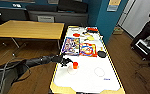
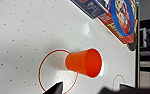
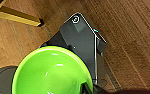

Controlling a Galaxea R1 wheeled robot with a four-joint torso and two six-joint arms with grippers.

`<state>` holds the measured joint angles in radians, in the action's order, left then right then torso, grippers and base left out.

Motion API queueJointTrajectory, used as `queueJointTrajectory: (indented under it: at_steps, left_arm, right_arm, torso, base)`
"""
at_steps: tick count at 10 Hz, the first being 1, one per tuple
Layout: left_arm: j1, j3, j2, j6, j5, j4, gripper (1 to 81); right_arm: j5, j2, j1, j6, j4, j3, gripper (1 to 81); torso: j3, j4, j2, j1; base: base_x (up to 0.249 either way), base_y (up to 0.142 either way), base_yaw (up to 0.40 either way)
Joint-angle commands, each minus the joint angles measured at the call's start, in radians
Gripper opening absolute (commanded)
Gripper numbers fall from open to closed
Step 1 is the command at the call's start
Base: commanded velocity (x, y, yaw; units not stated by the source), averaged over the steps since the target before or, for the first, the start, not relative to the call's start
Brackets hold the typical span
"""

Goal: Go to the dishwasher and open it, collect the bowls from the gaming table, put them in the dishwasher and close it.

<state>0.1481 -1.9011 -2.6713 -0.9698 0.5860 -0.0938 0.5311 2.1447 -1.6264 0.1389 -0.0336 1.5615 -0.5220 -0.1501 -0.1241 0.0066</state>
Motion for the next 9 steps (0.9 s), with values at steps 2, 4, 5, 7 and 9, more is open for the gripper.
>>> queueJointTrajectory:
  at_steps: [2, 4, 5, 7, 9]
  left_arm:
    - [-0.184, -0.082, -0.095, -0.003, 0.118, -0.072, 81.1]
    - [-0.201, -0.111, -0.128, -0.003, 0.159, -0.093, 81.1]
    - [-0.210, -0.137, -0.142, -0.003, 0.161, -0.093, 81.1]
    - [-0.225, -0.194, -0.194, -0.003, 0.213, -0.096, 81.1]
    - [-0.236, -0.228, -0.233, -0.003, 0.238, -0.115, 81.1]
  right_arm:
    - [-0.054, -0.055, -0.001, -0.004, 0.026, -0.011, 1.0]
    - [-0.054, -0.053, 0.006, -0.004, 0.026, -0.011, 1.0]
    - [-0.054, -0.053, 0.007, -0.004, 0.026, -0.012, 1.0]
    - [-0.054, -0.055, 0.007, -0.004, 0.026, -0.011, 1.0]
    - [-0.054, -0.055, 0.007, -0.004, 0.027, -0.014, 1.0]
  torso:
    - [0.000, 0.002, 0.000, 0.000]
    - [0.000, 0.002, 0.000, 0.000]
    - [0.000, 0.002, 0.000, 0.000]
    - [-0.026, 0.002, 0.000, 0.000]
    - [-0.007, 0.002, 0.000, 0.000]
  base:
    - [0.000, 0.000, 0.000]
    - [0.000, 0.000, 0.000]
    - [0.000, 0.000, 0.000]
    - [0.000, 0.000, 0.000]
    - [0.000, 0.000, 0.000]
